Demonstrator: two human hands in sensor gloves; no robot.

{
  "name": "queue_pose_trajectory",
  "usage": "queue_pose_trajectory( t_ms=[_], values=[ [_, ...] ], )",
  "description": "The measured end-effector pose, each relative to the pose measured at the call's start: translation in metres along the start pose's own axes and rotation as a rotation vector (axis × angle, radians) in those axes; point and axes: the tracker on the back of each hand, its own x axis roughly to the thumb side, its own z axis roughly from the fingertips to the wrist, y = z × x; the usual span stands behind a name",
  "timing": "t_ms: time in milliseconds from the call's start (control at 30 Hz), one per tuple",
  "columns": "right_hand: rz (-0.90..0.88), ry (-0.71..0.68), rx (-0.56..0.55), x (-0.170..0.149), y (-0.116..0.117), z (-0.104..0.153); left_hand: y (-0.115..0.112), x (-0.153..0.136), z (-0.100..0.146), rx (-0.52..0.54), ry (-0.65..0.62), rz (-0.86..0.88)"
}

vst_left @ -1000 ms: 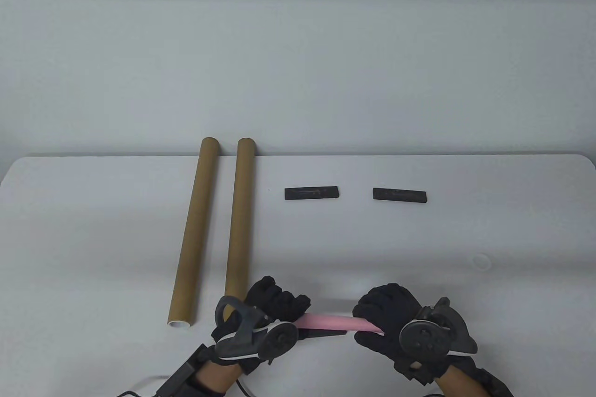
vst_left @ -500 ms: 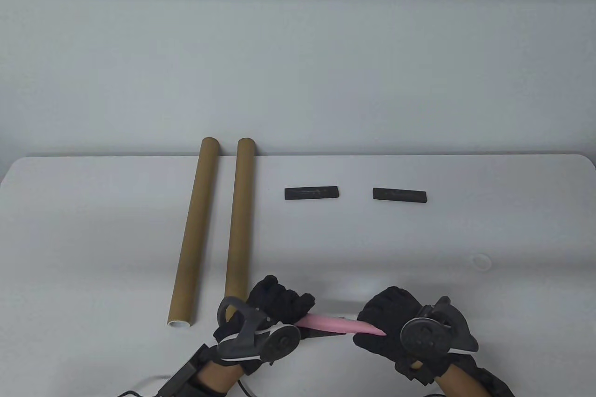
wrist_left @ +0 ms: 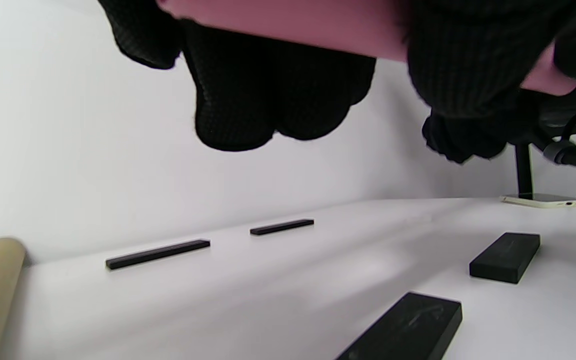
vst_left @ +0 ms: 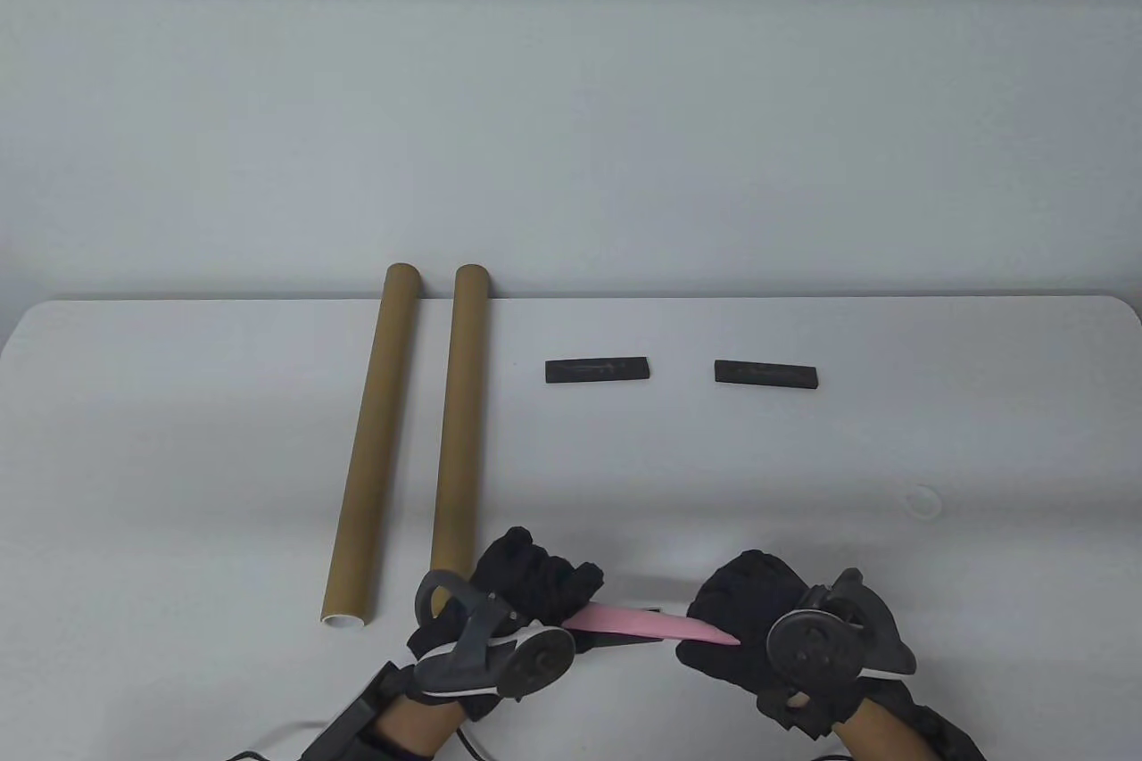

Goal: Roll up papers and store in mailing tubes

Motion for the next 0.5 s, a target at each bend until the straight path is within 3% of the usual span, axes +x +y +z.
queue_pose_trajectory(
  t_ms=[300, 500],
  values=[
    [0.082, -0.028, -0.049, 0.0057, -0.0051, 0.0028, -0.0061, -0.0028, -0.0044, -0.084, 0.028, 0.058],
    [0.108, 0.000, -0.049, 0.0027, -0.0056, 0.0021, -0.0003, 0.0036, -0.0030, -0.018, 0.004, -0.033]
  ],
)
